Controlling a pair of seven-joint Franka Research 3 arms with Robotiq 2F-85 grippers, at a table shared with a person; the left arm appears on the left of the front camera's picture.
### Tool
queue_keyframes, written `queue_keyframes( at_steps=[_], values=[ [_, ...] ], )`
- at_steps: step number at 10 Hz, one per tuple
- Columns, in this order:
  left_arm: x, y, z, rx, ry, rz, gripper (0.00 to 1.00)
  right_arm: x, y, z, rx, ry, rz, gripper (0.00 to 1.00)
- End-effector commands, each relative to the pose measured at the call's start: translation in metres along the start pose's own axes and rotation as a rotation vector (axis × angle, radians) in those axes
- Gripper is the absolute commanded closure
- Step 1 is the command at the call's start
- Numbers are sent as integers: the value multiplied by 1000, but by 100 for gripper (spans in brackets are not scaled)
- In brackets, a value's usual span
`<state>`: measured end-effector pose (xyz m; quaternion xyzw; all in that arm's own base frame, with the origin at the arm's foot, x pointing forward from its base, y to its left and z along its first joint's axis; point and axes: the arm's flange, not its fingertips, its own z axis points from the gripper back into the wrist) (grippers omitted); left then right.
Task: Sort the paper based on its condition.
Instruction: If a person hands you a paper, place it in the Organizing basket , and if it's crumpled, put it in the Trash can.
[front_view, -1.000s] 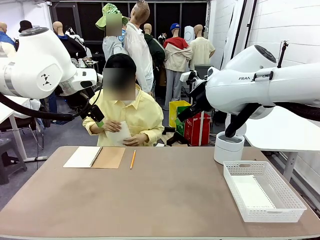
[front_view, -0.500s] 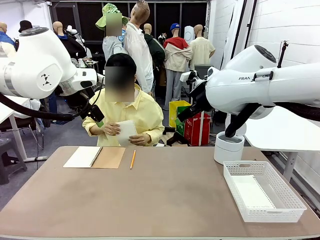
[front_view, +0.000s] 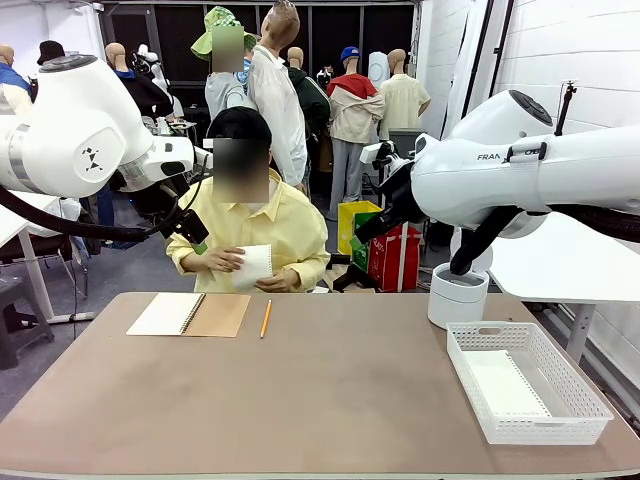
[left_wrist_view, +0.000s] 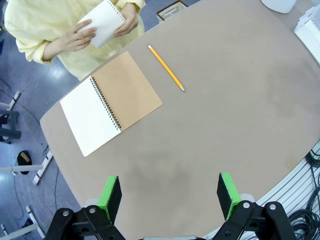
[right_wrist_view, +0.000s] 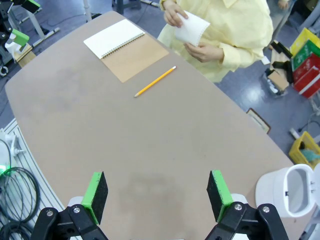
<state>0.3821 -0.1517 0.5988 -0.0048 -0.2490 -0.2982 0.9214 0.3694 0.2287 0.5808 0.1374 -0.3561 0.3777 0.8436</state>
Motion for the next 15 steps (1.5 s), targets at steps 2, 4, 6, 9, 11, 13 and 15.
queue_keyframes(
  at_steps=[2,4,6,9,11,13,15],
  values=[
    [0,1,1,-1,-2,-2,0,2,1,1,-9,-1,-5,0],
    [0,1,1,-1,-2,-2,0,2,1,1,-9,-1,-5,0],
    [0,1,1,-1,-2,-2,0,2,1,1,-9,-1,-5,0],
    [0,1,1,-1,-2,-2,0,2,1,1,-9,-1,-5,0],
    [0,1,1,-1,-2,-2,0,2,1,1,-9,-1,-5,0],
    [0,1,1,-1,-2,-2,0,2,1,1,-9,-1,-5,0],
    [0,1,1,-1,-2,-2,0,2,1,1,-9,-1,-5,0]
  ],
)
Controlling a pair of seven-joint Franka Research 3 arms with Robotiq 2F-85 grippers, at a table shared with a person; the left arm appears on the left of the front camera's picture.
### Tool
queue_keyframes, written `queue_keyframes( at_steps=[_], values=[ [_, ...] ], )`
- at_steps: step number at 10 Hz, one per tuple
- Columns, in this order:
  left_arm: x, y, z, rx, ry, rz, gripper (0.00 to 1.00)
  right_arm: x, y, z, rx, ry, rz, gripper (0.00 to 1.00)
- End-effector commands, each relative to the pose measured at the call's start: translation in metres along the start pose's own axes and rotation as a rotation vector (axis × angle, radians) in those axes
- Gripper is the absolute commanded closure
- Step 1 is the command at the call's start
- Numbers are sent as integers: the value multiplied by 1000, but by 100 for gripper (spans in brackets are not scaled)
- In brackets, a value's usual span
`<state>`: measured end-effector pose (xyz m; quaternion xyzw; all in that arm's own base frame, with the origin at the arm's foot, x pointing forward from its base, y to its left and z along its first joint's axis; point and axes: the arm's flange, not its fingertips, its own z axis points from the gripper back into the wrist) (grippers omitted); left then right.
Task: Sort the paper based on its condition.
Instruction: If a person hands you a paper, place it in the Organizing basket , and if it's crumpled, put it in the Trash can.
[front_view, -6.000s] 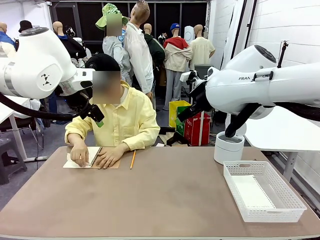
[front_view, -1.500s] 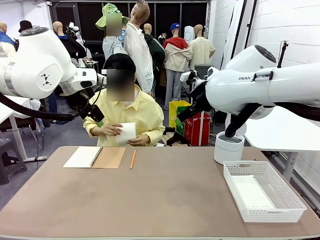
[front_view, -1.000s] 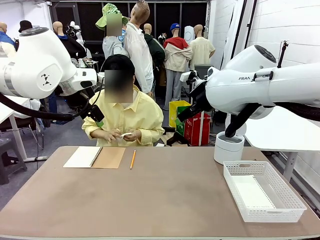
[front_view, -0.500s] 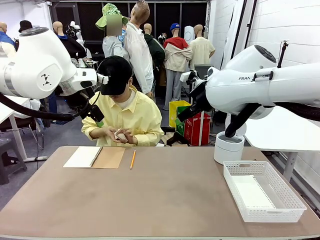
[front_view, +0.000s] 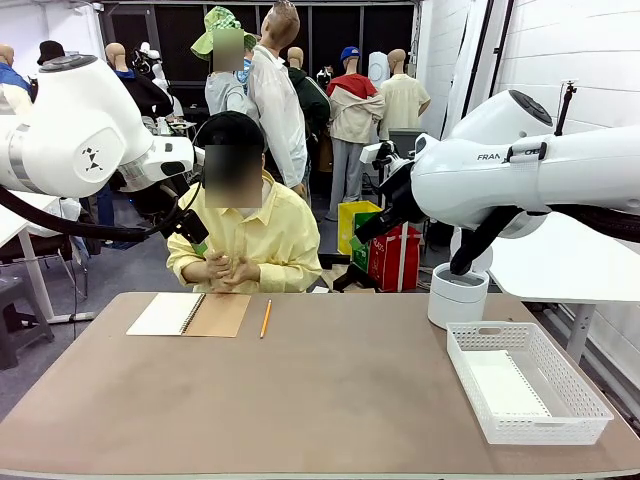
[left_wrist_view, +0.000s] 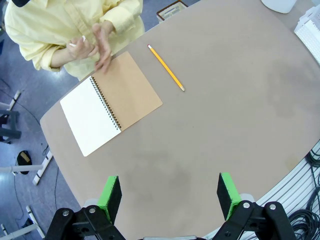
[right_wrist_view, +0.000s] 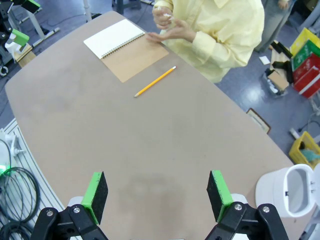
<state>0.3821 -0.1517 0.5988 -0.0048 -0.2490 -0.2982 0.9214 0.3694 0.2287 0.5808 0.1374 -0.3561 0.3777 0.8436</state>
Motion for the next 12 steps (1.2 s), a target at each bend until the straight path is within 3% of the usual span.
queue_keyframes(
  at_steps=[1,12],
  values=[
    [0,1,1,-1,-2,-2,0,2,1,1,-9,-1,-5,0],
    [0,1,1,-1,-2,-2,0,2,1,1,-9,-1,-5,0]
  ],
)
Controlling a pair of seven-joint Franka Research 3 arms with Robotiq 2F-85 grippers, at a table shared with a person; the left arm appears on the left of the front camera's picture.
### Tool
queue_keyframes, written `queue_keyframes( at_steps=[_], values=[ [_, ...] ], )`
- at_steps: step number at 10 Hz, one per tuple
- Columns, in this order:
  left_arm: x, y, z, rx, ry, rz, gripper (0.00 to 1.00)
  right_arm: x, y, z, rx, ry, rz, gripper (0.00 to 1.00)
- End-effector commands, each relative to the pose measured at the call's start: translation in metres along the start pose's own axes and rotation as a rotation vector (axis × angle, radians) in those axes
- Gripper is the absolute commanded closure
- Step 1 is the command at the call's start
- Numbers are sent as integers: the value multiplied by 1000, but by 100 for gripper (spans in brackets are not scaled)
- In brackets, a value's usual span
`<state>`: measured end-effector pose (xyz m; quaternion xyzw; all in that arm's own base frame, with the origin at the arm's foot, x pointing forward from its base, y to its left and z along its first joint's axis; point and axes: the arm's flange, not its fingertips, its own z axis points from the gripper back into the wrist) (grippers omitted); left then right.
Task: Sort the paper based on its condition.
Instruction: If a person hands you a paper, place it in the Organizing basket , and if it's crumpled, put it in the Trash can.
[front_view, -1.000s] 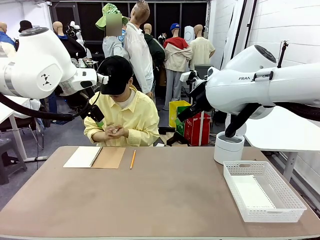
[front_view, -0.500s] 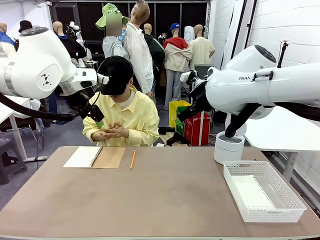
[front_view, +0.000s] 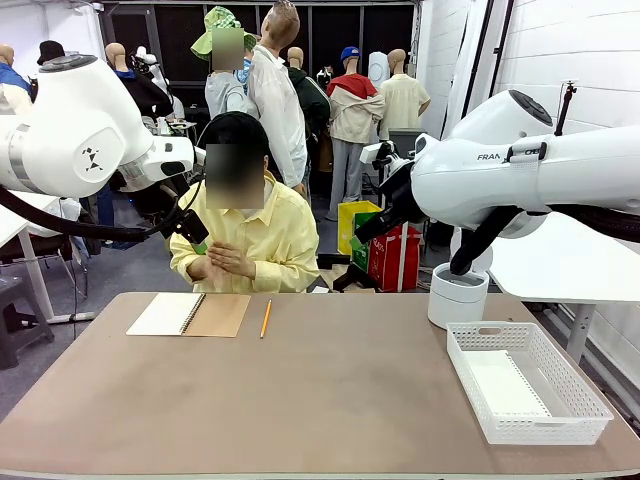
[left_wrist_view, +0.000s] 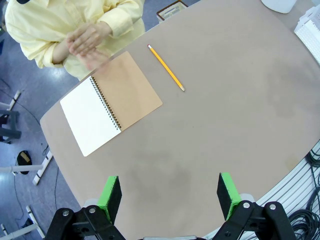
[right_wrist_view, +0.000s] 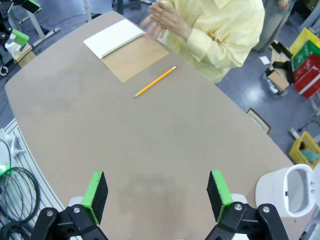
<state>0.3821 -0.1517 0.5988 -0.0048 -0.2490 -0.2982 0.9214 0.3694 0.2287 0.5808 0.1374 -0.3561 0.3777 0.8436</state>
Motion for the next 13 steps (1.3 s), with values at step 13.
queue_keyframes(
  at_steps=[13],
  values=[
    [0,1,1,-1,-2,-2,0,2,1,1,-9,-1,-5,0]
  ],
)
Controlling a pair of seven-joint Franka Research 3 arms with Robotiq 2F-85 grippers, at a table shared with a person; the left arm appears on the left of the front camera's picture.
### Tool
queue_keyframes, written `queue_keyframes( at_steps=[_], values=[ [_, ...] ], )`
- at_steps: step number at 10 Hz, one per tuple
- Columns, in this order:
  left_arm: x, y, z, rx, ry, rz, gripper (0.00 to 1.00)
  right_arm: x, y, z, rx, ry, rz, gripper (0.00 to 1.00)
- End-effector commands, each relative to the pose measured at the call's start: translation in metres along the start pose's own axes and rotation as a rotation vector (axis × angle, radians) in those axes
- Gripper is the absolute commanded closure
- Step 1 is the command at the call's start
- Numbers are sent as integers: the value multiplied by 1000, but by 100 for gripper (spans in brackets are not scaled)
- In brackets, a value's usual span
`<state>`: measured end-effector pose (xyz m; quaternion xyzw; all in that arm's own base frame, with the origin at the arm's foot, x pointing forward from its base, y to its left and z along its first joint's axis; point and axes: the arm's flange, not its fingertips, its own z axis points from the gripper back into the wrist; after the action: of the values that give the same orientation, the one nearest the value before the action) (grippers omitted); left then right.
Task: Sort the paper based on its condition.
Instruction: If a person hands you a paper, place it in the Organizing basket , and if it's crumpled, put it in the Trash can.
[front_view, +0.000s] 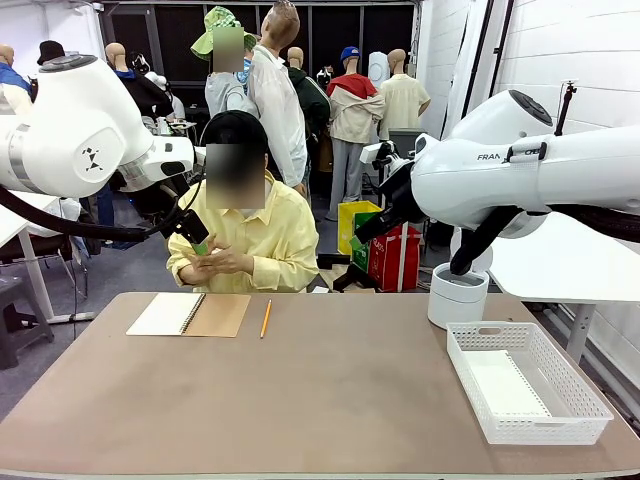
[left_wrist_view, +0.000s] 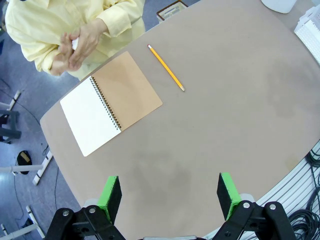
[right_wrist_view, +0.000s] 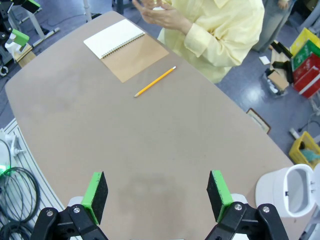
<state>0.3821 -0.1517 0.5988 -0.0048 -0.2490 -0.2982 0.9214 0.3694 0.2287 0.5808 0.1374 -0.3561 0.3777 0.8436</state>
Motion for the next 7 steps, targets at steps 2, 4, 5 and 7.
queue_keyframes(
  at_steps=[2,4,5,7],
  values=[
    [0,1,1,-1,-2,-2,0,2,1,1,-9,-1,-5,0],
    [0,1,1,-1,-2,-2,0,2,1,1,-9,-1,-5,0],
    [0,1,1,-1,-2,-2,0,2,1,1,-9,-1,-5,0],
    [0,1,1,-1,-2,-2,0,2,1,1,-9,-1,-5,0]
  ],
)
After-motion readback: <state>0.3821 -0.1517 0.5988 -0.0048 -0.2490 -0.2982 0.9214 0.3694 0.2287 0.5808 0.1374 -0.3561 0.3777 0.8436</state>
